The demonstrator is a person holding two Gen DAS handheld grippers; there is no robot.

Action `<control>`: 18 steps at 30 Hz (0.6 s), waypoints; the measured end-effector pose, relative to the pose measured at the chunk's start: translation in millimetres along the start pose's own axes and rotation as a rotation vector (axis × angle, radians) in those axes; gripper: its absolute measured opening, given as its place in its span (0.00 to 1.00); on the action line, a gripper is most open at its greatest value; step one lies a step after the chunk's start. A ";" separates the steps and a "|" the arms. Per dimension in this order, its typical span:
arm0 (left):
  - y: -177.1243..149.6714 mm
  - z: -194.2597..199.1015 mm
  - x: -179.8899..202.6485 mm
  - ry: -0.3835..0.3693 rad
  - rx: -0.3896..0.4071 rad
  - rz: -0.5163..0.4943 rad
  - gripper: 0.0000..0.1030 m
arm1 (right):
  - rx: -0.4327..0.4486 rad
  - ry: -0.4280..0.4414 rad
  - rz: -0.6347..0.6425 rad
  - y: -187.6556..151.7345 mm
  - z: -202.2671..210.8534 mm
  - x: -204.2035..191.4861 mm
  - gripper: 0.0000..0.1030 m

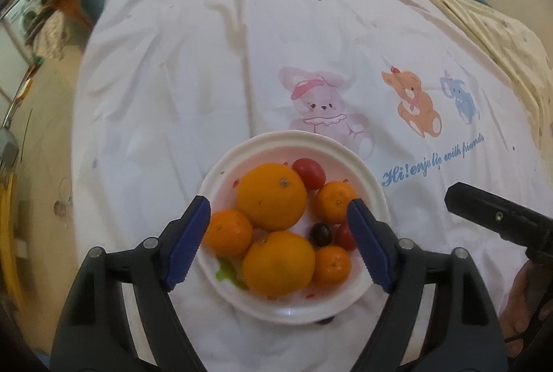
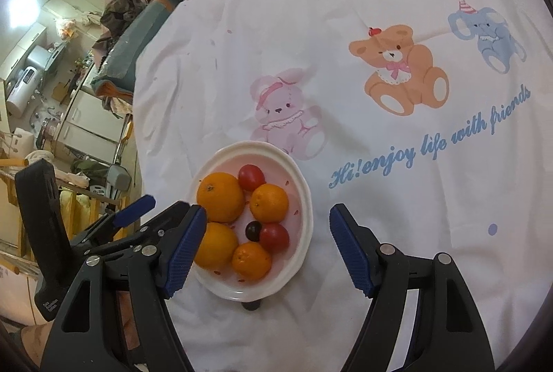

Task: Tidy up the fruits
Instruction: 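Move the open left tool back and grasp the green lime on the sheet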

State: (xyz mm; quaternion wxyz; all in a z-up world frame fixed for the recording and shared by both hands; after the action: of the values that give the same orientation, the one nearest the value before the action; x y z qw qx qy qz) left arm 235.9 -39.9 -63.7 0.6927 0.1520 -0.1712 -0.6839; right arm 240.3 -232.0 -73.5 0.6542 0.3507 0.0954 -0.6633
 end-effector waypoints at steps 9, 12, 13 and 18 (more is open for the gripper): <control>-19.2 45.7 -5.8 -0.002 0.041 0.046 0.76 | 0.044 0.017 0.011 -10.7 28.4 -10.4 0.74; -30.8 54.5 -7.0 0.000 0.030 0.053 0.76 | 0.037 0.018 0.007 -18.9 36.2 -12.3 0.74; -34.9 56.9 -7.2 0.000 0.027 0.052 0.76 | 0.031 0.022 0.010 -23.4 38.4 -13.6 0.74; -58.2 69.1 -5.7 -0.001 0.014 0.061 0.76 | 0.021 0.014 0.025 -41.6 47.6 -18.2 0.76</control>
State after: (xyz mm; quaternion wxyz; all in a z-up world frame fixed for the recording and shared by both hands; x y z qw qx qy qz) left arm 153.0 -33.7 -27.9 0.7120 0.1512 -0.1809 -0.6614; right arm 183.4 -240.1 -41.6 0.6581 0.3635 0.0885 -0.6534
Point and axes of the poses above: each gripper's, at about its wrist camera, not at the fingertips, and z roughly against the way its jaws point, x to its right, y to its top, the point moved 3 cm from there along -z, roughly the way its jaws point, and after that the axes turned 4 degrees about y, right-handed, at the moved point
